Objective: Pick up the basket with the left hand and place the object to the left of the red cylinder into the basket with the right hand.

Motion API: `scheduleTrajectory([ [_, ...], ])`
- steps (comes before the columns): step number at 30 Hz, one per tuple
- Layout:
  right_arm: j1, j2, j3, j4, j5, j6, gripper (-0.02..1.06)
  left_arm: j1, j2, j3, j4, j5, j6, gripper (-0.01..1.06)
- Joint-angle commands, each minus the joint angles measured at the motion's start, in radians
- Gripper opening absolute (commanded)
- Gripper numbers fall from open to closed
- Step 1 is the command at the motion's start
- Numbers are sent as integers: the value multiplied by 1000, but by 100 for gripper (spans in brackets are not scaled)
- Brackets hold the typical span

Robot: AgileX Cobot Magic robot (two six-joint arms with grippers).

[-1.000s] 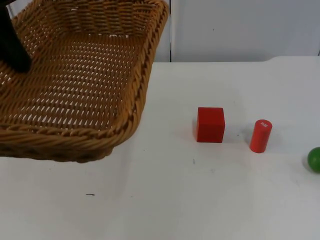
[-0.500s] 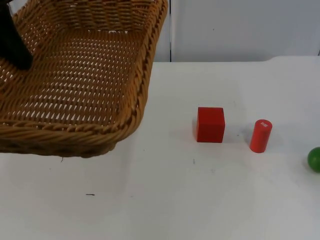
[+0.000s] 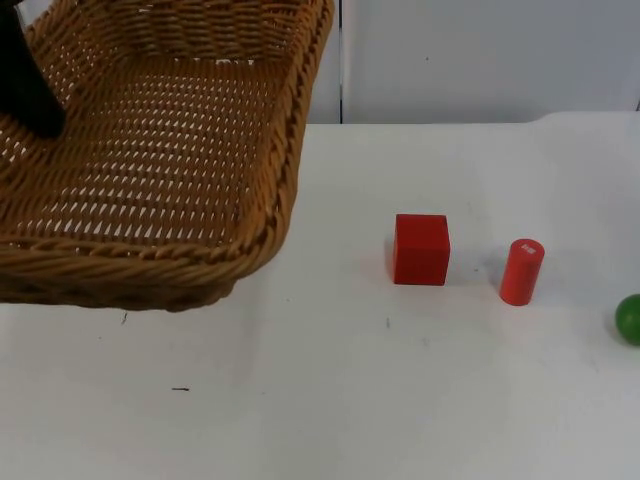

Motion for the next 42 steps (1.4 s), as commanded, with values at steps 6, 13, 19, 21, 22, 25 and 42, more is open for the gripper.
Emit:
scheduleTrajectory([
  [6, 76, 148, -156, 23, -6, -73, 105, 2, -16, 1, -28, -10, -16, 0],
  [13, 226, 311, -293, 21, 35, -144, 105, 2, -16, 1, -28, -10, -18, 0],
  [19, 317, 438, -381, 21, 79, -263, 105, 2, -16, 1, -32, -10, -23, 0],
  [21, 333, 463, -396, 21, 84, -291, 105, 2, -16, 1, -32, -12, -26, 0],
  [22, 347, 484, -407, 21, 85, -313, 105, 2, -16, 1, -32, -11, -30, 0],
  [25, 378, 555, -429, 21, 72, -374, 105, 2, -16, 1, -32, -12, -32, 0],
  [42, 410, 799, -429, 26, -135, -540, 105, 2, -16, 1, -34, -18, -32, 0],
])
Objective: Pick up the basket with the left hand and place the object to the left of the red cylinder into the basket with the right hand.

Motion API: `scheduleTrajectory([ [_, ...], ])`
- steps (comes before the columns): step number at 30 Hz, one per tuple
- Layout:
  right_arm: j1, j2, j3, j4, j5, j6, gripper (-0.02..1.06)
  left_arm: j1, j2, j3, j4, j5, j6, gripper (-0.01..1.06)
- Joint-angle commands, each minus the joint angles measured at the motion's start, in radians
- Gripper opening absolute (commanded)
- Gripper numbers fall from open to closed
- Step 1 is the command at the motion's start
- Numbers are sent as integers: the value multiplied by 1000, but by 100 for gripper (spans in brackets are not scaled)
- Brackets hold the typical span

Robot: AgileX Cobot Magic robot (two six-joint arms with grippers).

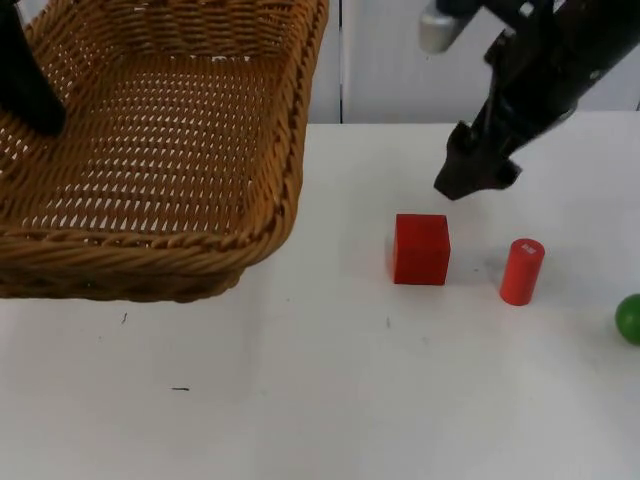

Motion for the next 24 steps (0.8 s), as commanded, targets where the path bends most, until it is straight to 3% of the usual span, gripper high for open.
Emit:
scheduleTrajectory([
  [1, 17, 35, -5, 3, -42, -48, 105, 2, -16, 1, -34, -10, -7, 0],
  [11, 66, 163, -7, 1, -179, -101, 105, 2, -16, 1, -34, -21, -7, 0],
  [21, 64, 261, -99, 4, -128, -105, 105, 2, -16, 1, -27, -30, -7, 0],
  [24, 64, 304, -169, 4, -43, -113, 105, 2, -16, 1, -27, -33, -7, 0],
])
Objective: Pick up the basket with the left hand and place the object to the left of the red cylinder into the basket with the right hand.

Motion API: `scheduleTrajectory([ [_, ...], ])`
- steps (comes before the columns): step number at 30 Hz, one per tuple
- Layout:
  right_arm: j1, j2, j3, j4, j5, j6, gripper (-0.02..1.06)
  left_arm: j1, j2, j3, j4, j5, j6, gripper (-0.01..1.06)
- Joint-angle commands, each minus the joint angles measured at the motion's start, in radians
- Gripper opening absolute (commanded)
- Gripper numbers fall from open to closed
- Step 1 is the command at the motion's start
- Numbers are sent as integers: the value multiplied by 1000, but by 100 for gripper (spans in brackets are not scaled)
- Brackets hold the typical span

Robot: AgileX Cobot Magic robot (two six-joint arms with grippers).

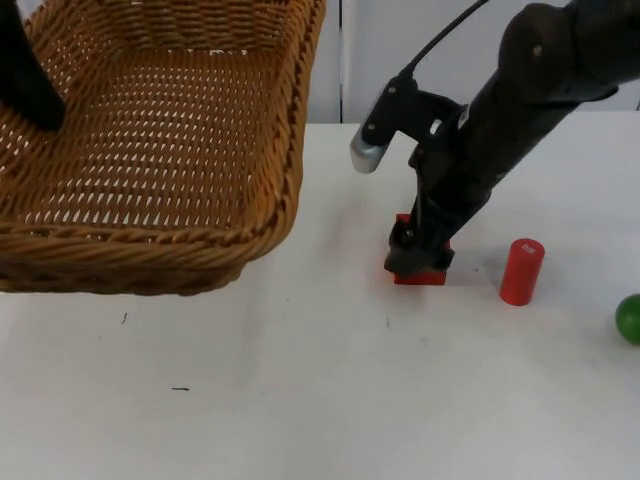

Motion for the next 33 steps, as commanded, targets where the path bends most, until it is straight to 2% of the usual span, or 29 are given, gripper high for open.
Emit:
scheduleTrajectory([
  [1, 2, 24, -44, 2, 55, -11, 105, 2, -16, 1, -27, -11, -6, 0],
  [3, 2, 47, -82, 0, 86, -11, 102, 2, -16, 1, -27, -11, -6, 0],
  [6, 2, 55, -91, -2, 71, -23, 97, 2, -16, 1, -27, -11, -6, 0],
  [15, -2, 55, -91, -2, 54, -37, 96, 2, -16, 1, -26, -9, -6, 0],
  [23, -2, 67, -91, 0, 79, -37, 95, 2, -16, 1, -26, -9, -6, 0],
  [27, -2, 94, -91, 0, 78, -32, 88, 2, -16, 1, -26, -9, -6, 0],
  [33, -2, 96, -91, -2, 69, -29, 86, 2, -16, 1, -26, -9, -6, 0],
])
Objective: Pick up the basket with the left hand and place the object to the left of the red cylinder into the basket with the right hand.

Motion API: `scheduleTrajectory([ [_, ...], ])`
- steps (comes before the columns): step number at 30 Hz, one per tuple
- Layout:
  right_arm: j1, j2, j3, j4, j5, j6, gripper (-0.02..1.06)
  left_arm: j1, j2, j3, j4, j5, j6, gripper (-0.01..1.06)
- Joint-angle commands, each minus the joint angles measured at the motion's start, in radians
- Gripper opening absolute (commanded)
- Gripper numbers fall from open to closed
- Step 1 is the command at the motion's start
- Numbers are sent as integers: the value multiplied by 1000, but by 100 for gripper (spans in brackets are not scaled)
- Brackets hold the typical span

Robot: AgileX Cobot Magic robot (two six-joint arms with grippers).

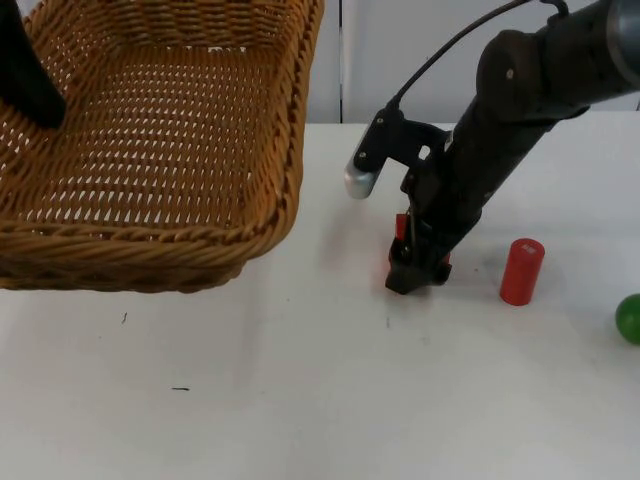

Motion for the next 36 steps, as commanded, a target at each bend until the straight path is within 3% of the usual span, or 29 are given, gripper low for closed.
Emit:
scheduleTrajectory([
  [1, 2, 3, -5, -5, -5, 0, 84, 2, -16, 1, -26, 0, -6, 0],
  [7, 2, 1, -5, -5, -5, 0, 75, 2, -16, 1, -26, 3, -6, 0],
  [10, 2, -11, -5, -9, -5, 0, 55, 2, -16, 1, -26, 3, -6, 0],
  [11, 2, -11, -5, -9, -5, 0, 55, 2, -16, 1, -26, 3, -6, 0],
  [15, 2, -55, -5, -9, 3, 0, 20, 2, -16, 1, -26, 2, -6, 0],
  [16, 2, -55, -5, -9, 3, 0, 20, 2, -16, 1, -26, 2, -6, 0],
  [18, 2, -87, -5, -2, 12, 0, 1, 2, -16, 1, -26, 2, -6, 0],
  [25, 2, -194, 8, 34, 139, 3, 0, 2, -16, 1, -26, 2, -6, 0],
  [32, 2, -299, 87, 51, 168, 3, 0, 2, -16, 1, -26, 5, -6, 0],
  [36, 2, -392, 202, 51, 143, 3, 0, 2, -16, 1, -26, 5, -6, 0],
])
